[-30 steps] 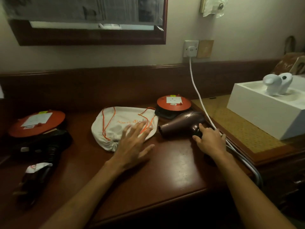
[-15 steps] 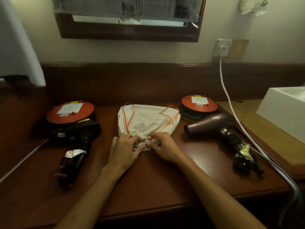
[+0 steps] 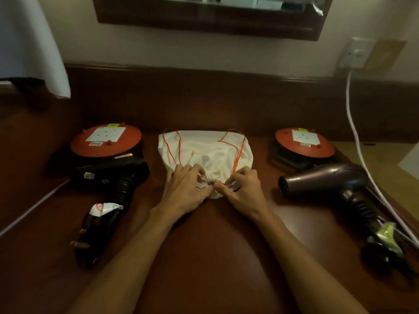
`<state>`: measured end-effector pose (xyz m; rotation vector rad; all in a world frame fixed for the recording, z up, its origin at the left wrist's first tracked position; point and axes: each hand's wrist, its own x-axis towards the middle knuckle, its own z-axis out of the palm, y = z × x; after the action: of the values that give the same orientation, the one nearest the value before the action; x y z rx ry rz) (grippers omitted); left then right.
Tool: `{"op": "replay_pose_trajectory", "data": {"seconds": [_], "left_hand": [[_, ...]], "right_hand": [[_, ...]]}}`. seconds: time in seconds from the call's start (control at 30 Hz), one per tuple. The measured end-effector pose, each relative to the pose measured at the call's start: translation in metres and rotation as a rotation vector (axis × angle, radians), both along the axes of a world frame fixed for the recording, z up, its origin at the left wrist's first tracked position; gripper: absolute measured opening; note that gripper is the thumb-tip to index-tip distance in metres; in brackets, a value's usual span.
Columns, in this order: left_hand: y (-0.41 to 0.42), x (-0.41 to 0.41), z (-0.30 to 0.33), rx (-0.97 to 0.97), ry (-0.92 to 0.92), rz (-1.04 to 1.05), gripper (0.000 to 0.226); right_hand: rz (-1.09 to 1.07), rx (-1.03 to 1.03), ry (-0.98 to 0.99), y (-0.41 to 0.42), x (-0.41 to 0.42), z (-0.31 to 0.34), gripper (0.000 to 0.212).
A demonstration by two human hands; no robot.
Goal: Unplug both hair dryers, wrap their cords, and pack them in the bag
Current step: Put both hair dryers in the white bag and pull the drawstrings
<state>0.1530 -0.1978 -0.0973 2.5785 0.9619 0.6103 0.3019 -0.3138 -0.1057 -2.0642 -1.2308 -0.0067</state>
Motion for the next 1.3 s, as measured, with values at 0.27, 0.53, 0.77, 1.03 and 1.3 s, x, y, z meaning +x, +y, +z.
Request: {"op": "replay_pose_trajectory", "data": {"seconds": [0.27,0.53,0.77,1.03,1.3], "left_hand": [[0.000,0.003,0.005,0.104,-0.104,-0.091,0.021],[-0.015,0.013,0.019,0.196,-0.305,0.130,0.019],[-0.009,-0.003,0.024,0.154,-0.344,0.291,0.009],[-0.006,-0.020,0.029,0.124,-0.222,0.182,0.026],[0.002,-0.024,0.035,0.277,-0.120,0.145,0.027]], "right_hand": [[-0.021,-0.047,-0.132,0.008,-0.007,0.002,0.029],[-0.196,0.170,-0.123,0.006,-0.008,0.010,0.019],[-0.273,0.282,-0.019,0.003,0.000,0.015,0.010],[-0.261,0.178,-0.075,0.000,0.009,0.015,0.013],[-0.124,0.220,-0.120,-0.007,0.010,0.027,0.030]]}}
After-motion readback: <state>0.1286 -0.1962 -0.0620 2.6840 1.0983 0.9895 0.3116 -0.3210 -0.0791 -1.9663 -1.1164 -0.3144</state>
